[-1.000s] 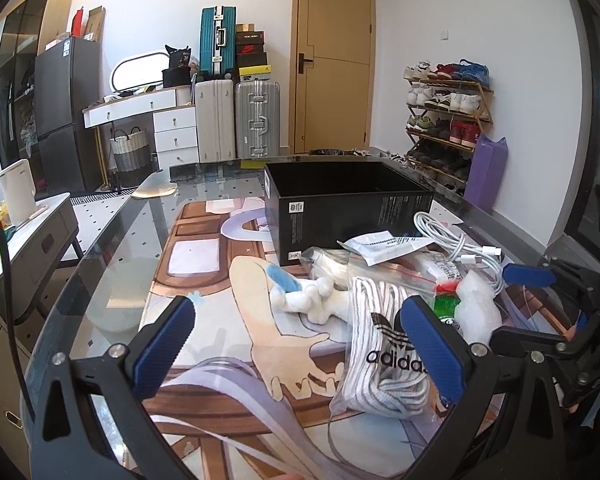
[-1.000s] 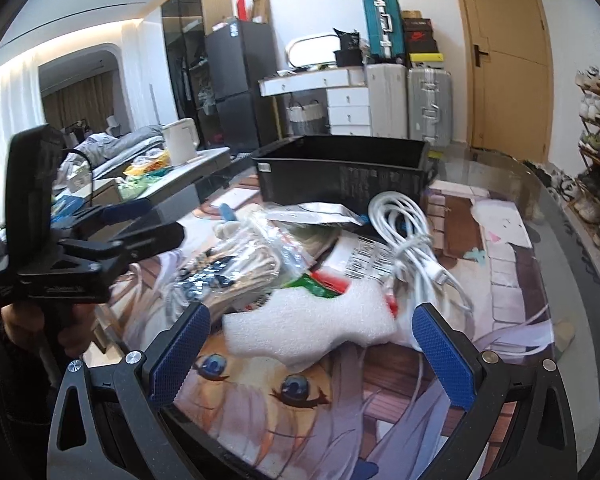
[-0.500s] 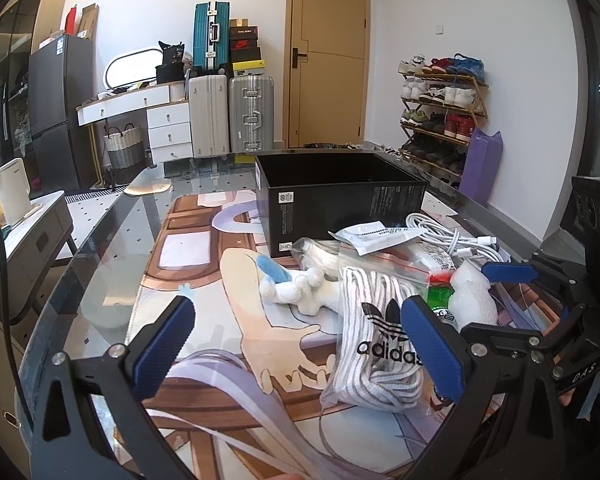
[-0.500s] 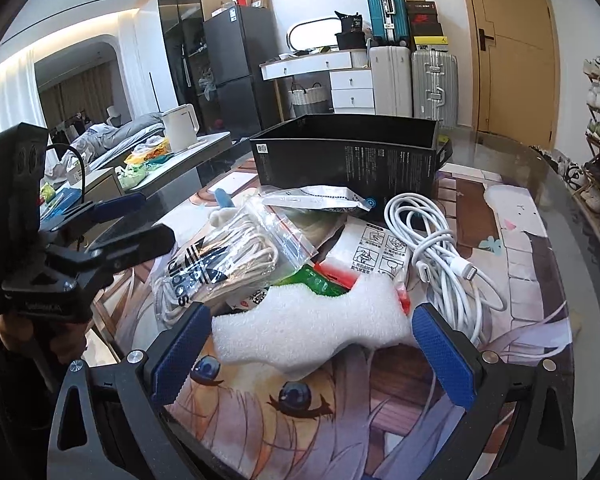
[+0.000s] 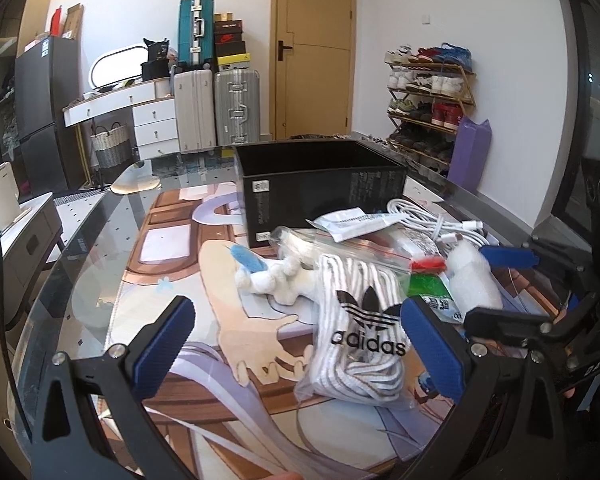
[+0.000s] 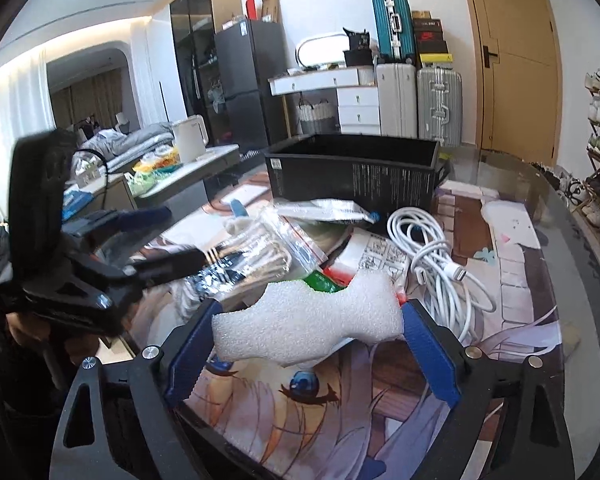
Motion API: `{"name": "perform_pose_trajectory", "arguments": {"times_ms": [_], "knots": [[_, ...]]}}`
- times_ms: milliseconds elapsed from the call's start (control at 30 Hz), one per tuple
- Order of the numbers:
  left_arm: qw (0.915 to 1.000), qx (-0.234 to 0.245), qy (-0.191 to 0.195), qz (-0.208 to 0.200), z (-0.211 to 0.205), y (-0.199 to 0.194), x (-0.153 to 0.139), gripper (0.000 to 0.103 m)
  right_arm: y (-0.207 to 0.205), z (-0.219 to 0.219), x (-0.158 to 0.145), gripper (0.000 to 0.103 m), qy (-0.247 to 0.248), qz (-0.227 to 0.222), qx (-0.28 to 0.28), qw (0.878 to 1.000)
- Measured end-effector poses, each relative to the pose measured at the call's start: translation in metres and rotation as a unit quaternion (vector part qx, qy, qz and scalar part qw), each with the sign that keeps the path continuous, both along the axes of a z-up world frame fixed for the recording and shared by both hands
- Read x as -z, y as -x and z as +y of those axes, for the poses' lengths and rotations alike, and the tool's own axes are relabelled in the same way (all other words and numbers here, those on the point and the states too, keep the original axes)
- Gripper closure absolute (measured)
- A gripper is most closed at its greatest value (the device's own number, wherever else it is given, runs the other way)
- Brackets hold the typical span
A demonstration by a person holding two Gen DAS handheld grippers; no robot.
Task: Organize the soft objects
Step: 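Reach the left gripper to the clear adidas lace bag and close on it, then lift the adidas lace bag with the left gripper and carry it over the black box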
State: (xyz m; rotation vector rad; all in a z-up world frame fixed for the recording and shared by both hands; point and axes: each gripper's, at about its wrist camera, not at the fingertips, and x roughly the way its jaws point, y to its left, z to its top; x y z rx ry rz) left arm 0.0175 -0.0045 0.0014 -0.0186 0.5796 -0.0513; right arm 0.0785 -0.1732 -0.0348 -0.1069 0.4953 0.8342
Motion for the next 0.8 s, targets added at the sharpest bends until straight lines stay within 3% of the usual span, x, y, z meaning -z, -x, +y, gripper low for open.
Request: {"name": "perform_pose_trajectory", "arguments": {"times_ms": [433, 533, 633, 700, 800], "knots": [[0.9969, 0.029, -0.053, 0.051, -0.027, -0.015, 0.018, 0.000, 0.012, -0.010, -0.008, 0.011, -0.026, -0.018, 0.000, 1.000], [0.9966, 0.038, -0.051, 0.051, -0.030, -0.016, 0.018, 0.003, 0.011, -0.011, -0.009, 0.011, -0.026, -0.018, 0.002, 0.999], [0.9955, 0.062, -0.045, 0.056, -0.034, -0.015, 0.016, 0.025, 0.011, -0.011, -0.009, 0.011, -0.028, -0.019, 0.002, 0.999], [0.9944, 0.073, -0.043, 0.062, -0.036, -0.013, 0.017, 0.046, 0.012, -0.012, -0.009, 0.011, -0.028, -0.020, 0.002, 0.999], [0.9936, 0.084, -0.039, 0.064, -0.036, -0.010, 0.016, 0.056, 0.013, -0.013, -0.010, 0.011, -0.030, -0.023, 0.002, 0.999]]}}
